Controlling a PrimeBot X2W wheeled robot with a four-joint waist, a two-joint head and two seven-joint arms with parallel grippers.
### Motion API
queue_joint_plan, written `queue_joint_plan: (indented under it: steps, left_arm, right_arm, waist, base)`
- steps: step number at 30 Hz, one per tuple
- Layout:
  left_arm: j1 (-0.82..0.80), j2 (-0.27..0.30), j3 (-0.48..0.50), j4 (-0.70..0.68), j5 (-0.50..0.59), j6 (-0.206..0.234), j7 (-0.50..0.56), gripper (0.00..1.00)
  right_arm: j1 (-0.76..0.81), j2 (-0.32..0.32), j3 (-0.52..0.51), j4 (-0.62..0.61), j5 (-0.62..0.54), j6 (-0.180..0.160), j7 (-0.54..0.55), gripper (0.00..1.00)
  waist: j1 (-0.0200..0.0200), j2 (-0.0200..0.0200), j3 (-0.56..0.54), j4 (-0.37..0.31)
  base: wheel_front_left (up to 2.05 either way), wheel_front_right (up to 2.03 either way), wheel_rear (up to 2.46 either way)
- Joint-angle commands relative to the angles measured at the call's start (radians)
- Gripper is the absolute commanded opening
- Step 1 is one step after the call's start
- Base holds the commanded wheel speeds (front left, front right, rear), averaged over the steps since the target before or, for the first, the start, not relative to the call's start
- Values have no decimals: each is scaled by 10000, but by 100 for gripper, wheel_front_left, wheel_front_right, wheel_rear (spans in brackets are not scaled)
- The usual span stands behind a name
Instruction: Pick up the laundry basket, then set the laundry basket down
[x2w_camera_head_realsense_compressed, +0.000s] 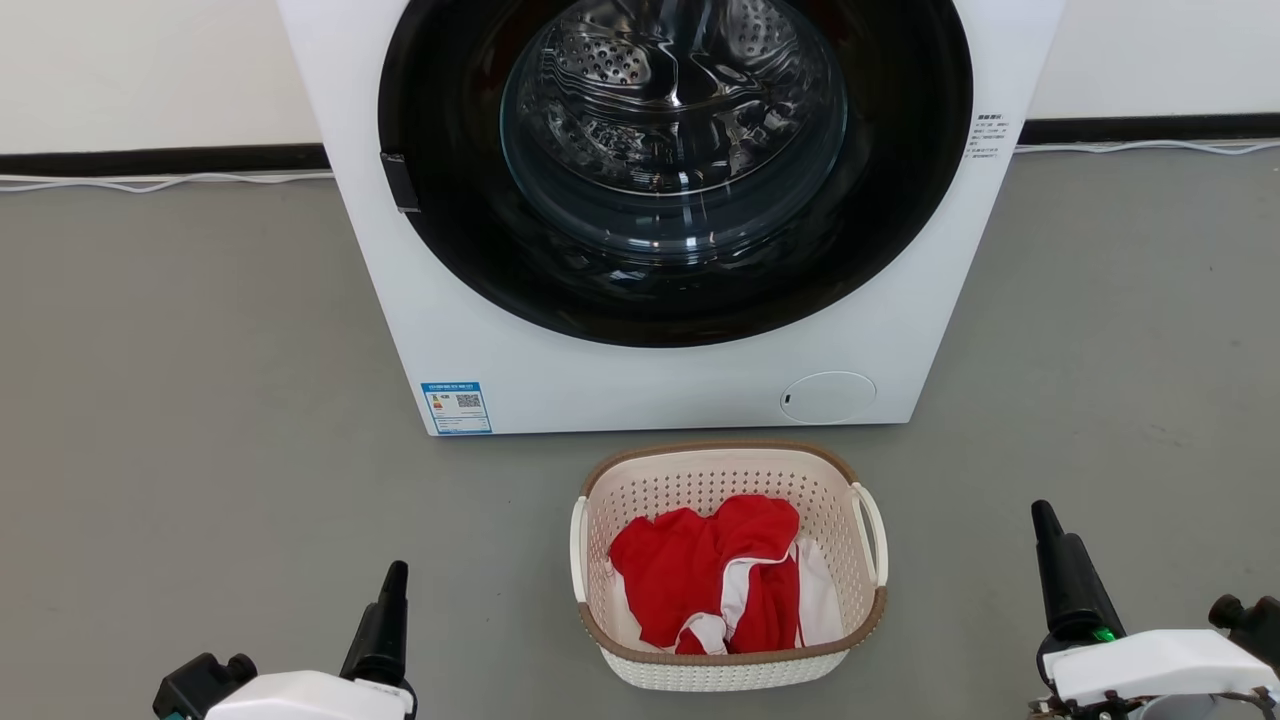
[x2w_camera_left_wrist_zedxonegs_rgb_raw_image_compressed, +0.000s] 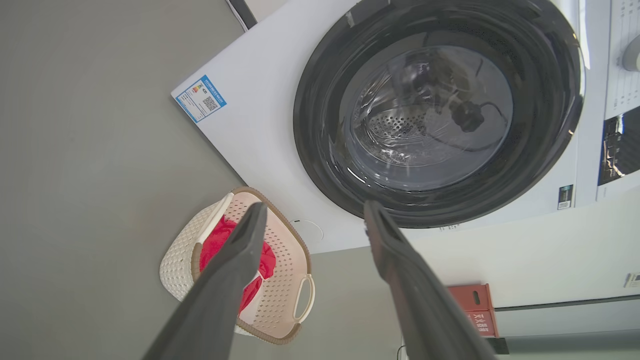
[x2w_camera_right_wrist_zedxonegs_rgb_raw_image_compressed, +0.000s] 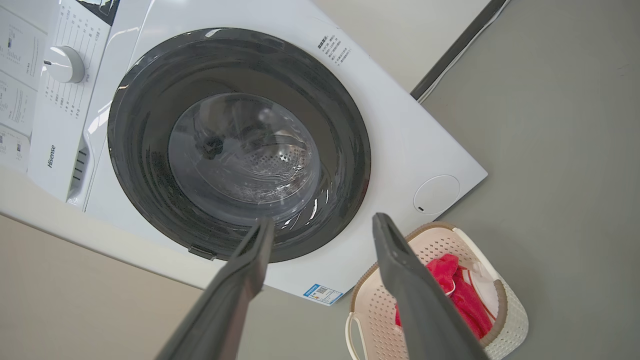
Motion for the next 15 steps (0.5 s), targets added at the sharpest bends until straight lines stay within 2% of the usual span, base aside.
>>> queue_joint_plan:
  steps: [1,15]
  left_arm:
    - [-241,88,59,-189,430,90,-119,100]
    - [-304,103,-33,-36,2393,211,-500,100]
  right_arm:
    - [-139,-172,139,-367,-511,36,-209,100]
    - [-152,-330,254,-262,-2346,44,-590,100]
  waist:
    - [-1,0,-10,-2]
    - [-1,0,-17,-30]
  base:
    - [0,0,0]
    - [0,0,0]
